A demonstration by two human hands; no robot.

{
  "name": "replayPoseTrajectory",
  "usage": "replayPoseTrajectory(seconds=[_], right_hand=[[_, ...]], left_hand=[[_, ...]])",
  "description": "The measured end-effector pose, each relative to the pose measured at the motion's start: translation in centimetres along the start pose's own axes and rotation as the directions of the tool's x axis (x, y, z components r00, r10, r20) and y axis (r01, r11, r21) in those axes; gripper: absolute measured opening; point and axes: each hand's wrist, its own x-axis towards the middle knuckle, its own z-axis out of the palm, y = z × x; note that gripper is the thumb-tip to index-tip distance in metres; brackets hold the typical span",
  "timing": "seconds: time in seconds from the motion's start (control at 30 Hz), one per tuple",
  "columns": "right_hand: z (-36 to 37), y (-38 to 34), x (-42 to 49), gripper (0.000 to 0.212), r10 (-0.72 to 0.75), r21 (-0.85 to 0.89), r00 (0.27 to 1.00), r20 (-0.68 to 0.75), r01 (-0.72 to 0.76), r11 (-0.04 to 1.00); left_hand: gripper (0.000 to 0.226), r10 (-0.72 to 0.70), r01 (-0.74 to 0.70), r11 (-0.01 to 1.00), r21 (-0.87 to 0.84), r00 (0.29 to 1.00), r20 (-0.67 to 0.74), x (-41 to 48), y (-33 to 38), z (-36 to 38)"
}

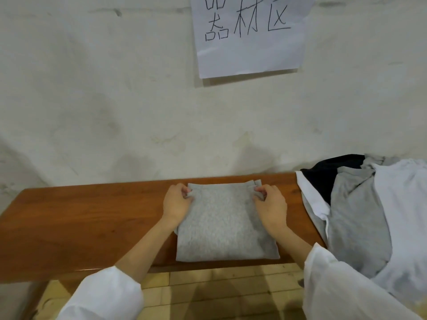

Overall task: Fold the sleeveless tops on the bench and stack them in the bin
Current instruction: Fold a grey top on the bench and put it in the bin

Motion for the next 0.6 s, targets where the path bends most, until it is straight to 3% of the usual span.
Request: replayPoseTrajectory(seconds=[0.17, 0.27, 0.37, 0.5, 0.53, 0.6], right_hand=[[-0.9, -1.7, -0.6, 0.016, -0.106, 0.105, 0.97, -0.219, 0.132, 0.986], [-0.8, -2.0, 0.7, 0.015, -0.166, 0.026, 0.95, -0.265, 0.179, 0.983], [-0.4, -1.4, 1.4, 0.028, -0.135, -0.208, 0.981, -0.138, 0.104, 0.973], [0.9, -1.3, -1.3, 0.038, -0.417, -0.38, 0.908, 0.039, 0.399, 0.834], [1.3, -1.1, -2.4, 0.048, -0.428, -0.414, 0.893, 0.135, 0.444, 0.795], [1.7, -0.7, -3.8, 0.075, -0.304, -0.472, 0.88, 0.366, 0.457, 0.754]], left_hand=[[0.015, 0.222, -0.236, 0.969, -0.067, 0.96, -0.172, 0.0, 1.6, -0.7], [0.014, 0.243, -0.248, 0.969, -0.015, 0.958, -0.15, 1.3, 2.2, -0.5], [0.036, 0.129, -0.14, 0.97, 0.2, 0.99, 0.064, 1.8, 1.8, 0.6], [0.052, 0.316, -0.319, 0.863, 0.393, 0.946, 0.074, -2.3, 1.9, 2.8], [0.063, 0.334, -0.354, 0.812, 0.464, 0.934, 0.129, -3.7, 1.8, 3.4], [0.082, 0.276, -0.355, 0.743, 0.568, 0.935, 0.224, -5.2, 1.2, 4.2]])
